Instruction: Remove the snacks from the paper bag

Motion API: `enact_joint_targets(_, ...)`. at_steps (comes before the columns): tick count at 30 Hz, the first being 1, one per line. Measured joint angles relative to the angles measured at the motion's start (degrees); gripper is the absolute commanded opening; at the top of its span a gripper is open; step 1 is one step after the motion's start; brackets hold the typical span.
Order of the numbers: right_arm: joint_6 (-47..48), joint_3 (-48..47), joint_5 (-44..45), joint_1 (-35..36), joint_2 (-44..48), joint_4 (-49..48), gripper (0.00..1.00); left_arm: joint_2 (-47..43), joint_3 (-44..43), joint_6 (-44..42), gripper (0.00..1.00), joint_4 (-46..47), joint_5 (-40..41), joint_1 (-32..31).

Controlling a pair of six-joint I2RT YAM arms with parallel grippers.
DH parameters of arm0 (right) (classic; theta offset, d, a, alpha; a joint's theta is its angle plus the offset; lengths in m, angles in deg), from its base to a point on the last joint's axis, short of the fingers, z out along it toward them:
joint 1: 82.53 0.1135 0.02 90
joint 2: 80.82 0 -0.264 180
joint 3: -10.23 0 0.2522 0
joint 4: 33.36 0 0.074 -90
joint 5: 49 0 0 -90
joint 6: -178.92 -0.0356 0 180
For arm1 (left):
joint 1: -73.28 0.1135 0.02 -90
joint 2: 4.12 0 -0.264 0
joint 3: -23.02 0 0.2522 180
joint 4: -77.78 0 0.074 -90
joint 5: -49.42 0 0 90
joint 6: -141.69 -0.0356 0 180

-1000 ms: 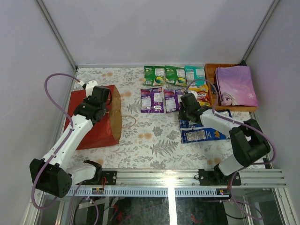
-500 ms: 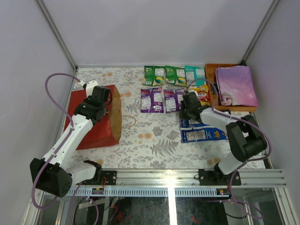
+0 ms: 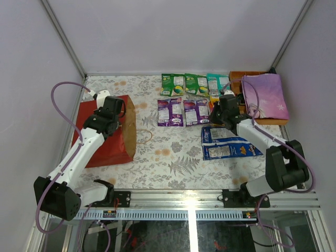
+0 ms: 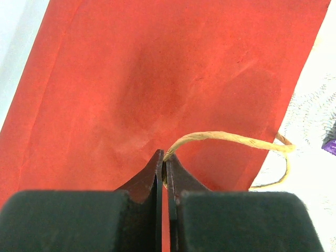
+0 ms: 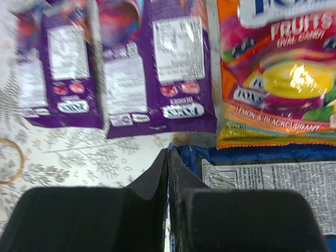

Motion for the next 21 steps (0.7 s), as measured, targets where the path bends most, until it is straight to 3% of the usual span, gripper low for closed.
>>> enact_joint_targets(10, -0.94, 3.48, -4.68, -0.15, -12.15, -1.62, 0.00, 0.00, 0.00, -0.17, 0.00, 0.00, -0.13, 0.00)
enact_joint_targets(16, -1.44, 3.48, -5.05, -0.15, -13.90, -2.84, 0.01, 0.17, 0.00, -0.22, 0.00, 0.00, -0.15, 0.00)
enact_joint_targets(18, -1.51, 3.43, -4.90, -0.15, -13.68, -2.71, 0.13, 0.48, 0.00, -0.26, 0.00, 0.00, -0.31, 0.00)
enact_joint_targets(21, -1.95, 3.15, -4.55, -0.15, -11.39, -2.05, 0.39, 0.92, 0.00, -0.61, 0.00, 0.00, -1.27, -0.42)
